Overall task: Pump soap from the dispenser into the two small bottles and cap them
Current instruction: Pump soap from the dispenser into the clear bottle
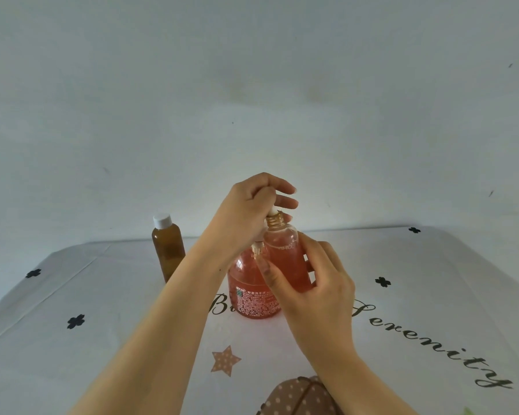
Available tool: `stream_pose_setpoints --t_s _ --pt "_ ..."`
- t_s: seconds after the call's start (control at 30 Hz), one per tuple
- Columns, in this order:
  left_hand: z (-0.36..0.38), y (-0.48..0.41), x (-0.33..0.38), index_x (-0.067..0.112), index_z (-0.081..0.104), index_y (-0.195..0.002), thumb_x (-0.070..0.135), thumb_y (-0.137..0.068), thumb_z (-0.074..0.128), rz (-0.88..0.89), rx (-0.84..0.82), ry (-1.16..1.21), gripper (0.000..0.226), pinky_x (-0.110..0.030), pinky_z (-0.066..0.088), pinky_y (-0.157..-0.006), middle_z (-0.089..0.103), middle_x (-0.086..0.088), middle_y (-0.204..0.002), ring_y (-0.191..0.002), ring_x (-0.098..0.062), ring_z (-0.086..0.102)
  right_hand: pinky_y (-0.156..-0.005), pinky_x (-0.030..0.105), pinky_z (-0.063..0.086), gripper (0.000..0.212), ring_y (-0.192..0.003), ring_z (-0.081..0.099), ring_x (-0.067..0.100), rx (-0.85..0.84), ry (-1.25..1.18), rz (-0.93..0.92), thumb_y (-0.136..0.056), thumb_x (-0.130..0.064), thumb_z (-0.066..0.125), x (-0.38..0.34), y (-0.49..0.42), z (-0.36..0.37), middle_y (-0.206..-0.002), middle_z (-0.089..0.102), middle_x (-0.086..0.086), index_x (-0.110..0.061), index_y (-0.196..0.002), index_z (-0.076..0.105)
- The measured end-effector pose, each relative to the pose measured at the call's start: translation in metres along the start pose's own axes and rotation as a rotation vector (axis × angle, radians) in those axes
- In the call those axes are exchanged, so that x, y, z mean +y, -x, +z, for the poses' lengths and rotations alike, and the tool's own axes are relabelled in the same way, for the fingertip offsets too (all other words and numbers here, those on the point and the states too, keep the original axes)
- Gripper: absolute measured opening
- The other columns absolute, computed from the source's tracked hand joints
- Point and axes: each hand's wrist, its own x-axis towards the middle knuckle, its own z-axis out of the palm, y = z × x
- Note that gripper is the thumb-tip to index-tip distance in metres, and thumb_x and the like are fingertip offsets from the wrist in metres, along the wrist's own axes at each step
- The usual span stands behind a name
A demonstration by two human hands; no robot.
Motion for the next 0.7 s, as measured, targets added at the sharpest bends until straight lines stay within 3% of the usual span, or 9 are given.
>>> stream_pose_setpoints --t_s 0.13,0.37,0.43,0.5,0.57,0.7 --pt "-0.0005 -0.0007 -0.0015 0.017 0.068 -0.094 0.006 -0.095 0.034 -0.01 -0.004 -0.081 0.036 -0.053 0.054 -0.078 0.072 0.001 -0.097 -0.089 -0.017 0.068 -0.071 0.03 0.056 0.057 -0.084 0.062 0.0 0.006 0.008 -0.002 -0.073 -0.081 0.052 0.0 0.0009 -0.0007 -0.096 0.06 -0.02 -0.04 -0.111 0.064" --pt "-0.0015 0.0016 -0.002 0.023 0.069 -0.092 0.011 -0.095 0.035 -0.01 -0.017 -0.146 0.036 -0.054 0.054 -0.079 0.07 0.007 -0.1 -0.101 -0.042 0.061 -0.072 0.03 0.057 0.053 -0.086 0.061 0.002 -0.001 -0.001 0.007 -0.073 -0.076 0.057 0.0028 0.0027 -0.0009 -0.095 0.06 -0.019 -0.039 -0.11 0.066" --pt "-0.0016 0.0016 -0.0021 0.022 0.069 -0.092 0.011 -0.095 0.034 -0.005 -0.015 -0.132 0.036 -0.054 0.055 -0.082 0.071 0.007 -0.099 -0.1 -0.037 0.063 -0.071 0.03 0.057 0.054 -0.085 0.061 0.002 -0.002 -0.002 0.006 -0.073 -0.077 0.057 0.002 0.0018 -0.0013 -0.094 0.06 -0.019 -0.039 -0.111 0.067" --pt "-0.0004 0.0006 0.0002 0.017 0.068 -0.094 0.008 -0.095 0.035 -0.012 0.02 -0.063 0.034 -0.044 0.056 -0.08 0.073 0.003 -0.098 -0.095 -0.02 0.068 -0.07 0.031 0.056 0.056 -0.085 0.062 0.003 0.006 -0.009 0.002 -0.074 -0.077 0.057 0.0004 0.0001 -0.0012 -0.093 0.06 -0.018 -0.037 -0.111 0.068" --pt "0.0008 -0.0005 0.0036 0.013 0.067 -0.097 0.008 -0.097 0.038 -0.042 0.071 0.074 0.03 -0.033 0.055 -0.077 0.074 -0.002 -0.097 -0.093 -0.016 0.069 -0.07 0.032 0.056 0.055 -0.085 0.062 0.004 0.009 -0.025 0.001 -0.074 -0.075 0.058 -0.0016 -0.0007 -0.0006 -0.093 0.061 -0.018 -0.036 -0.112 0.068" --pt "-0.0011 -0.0019 0.0045 0.015 0.064 -0.107 0.031 -0.1 0.045 -0.057 0.1 0.196 0.026 -0.031 0.054 -0.08 0.074 0.0 -0.098 -0.094 -0.015 0.07 -0.07 0.032 0.057 0.055 -0.085 0.063 0.003 0.014 -0.031 -0.005 -0.075 -0.076 0.059 -0.003 -0.0008 -0.0018 -0.096 0.061 -0.019 -0.038 -0.114 0.066"
